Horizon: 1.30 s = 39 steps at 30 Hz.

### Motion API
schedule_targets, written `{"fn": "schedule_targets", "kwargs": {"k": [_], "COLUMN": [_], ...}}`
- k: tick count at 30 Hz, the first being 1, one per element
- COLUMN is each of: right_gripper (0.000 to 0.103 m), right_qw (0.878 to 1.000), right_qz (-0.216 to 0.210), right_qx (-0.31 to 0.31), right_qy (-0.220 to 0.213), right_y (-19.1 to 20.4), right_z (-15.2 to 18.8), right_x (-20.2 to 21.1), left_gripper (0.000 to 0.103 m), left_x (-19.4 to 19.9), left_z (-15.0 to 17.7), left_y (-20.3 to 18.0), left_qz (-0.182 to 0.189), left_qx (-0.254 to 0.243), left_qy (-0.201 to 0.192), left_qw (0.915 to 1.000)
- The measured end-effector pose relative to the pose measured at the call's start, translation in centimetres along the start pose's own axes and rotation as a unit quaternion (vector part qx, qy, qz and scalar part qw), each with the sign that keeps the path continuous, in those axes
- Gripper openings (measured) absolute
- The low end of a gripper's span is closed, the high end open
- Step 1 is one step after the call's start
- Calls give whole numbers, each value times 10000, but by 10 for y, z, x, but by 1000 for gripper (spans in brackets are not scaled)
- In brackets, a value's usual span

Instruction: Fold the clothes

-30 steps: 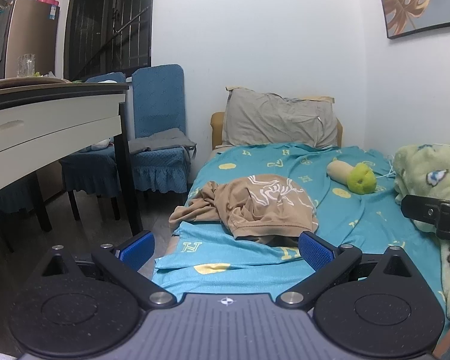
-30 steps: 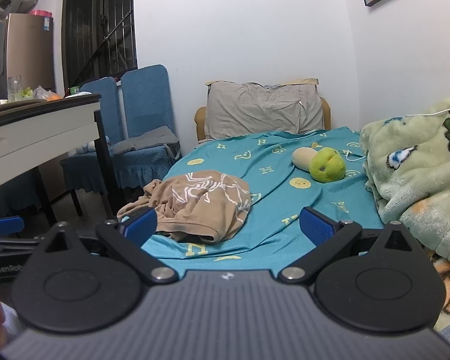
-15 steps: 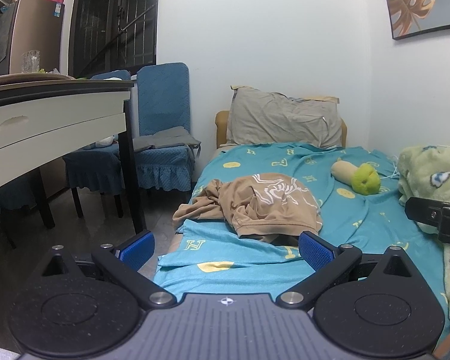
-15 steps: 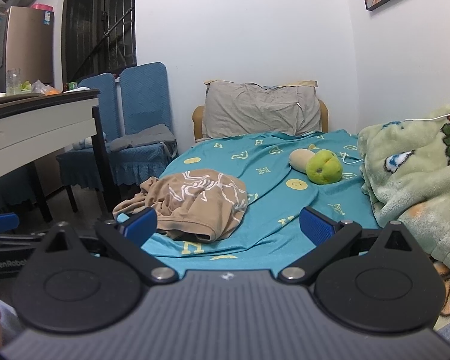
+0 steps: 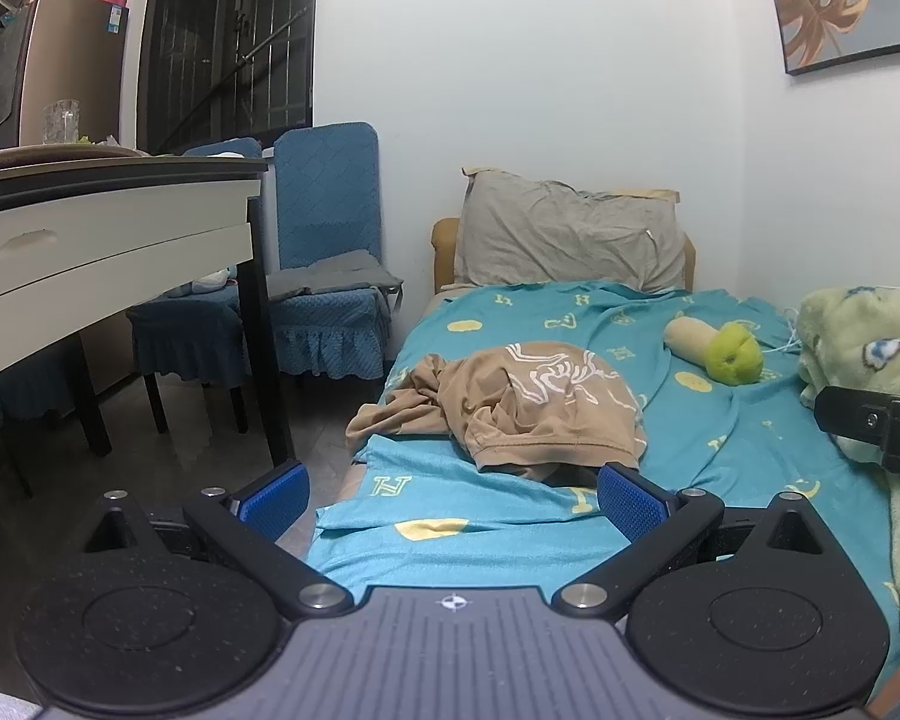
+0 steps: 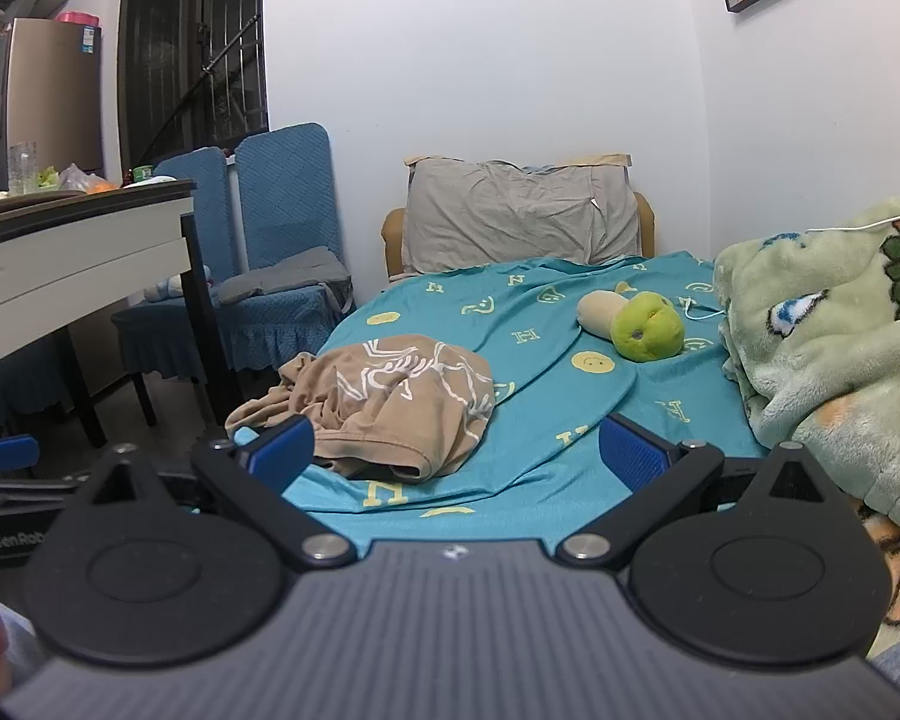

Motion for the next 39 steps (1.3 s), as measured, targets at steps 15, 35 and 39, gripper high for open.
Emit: {"fn": "schedule_targets", "kwargs": {"k": [15, 35, 39], "right_gripper": [103, 103, 103], "right_qw": [10000, 9891, 9909], "right_qz": [13, 345, 47], "right_qx": [-45, 538, 307], "right_qy": [53, -1326, -1306], "right_y": [-2, 36, 30], "right_z": [3, -60, -89], "right_x": [-2, 15, 0], "left_gripper": [103, 103, 103], "left_x": [3, -21, -42], "left_z": [-2, -8, -12], "left_y": [-4, -2, -17], "left_qz": [224, 296, 331], "left_qx": [91, 468, 116], "left_qy": [-64, 222, 261], "left_qw": [9997, 9982, 9990]}}
Point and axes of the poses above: each gripper's, at about its wrist camera, not at the fingertips, and x roughly against the way its jaws point, y to its left, z to its underside, the point moved 7 cm from there along -x, roughly the way its jaws point, and after that the axes turned 15 degrees about -z, right-handed, at the moved point
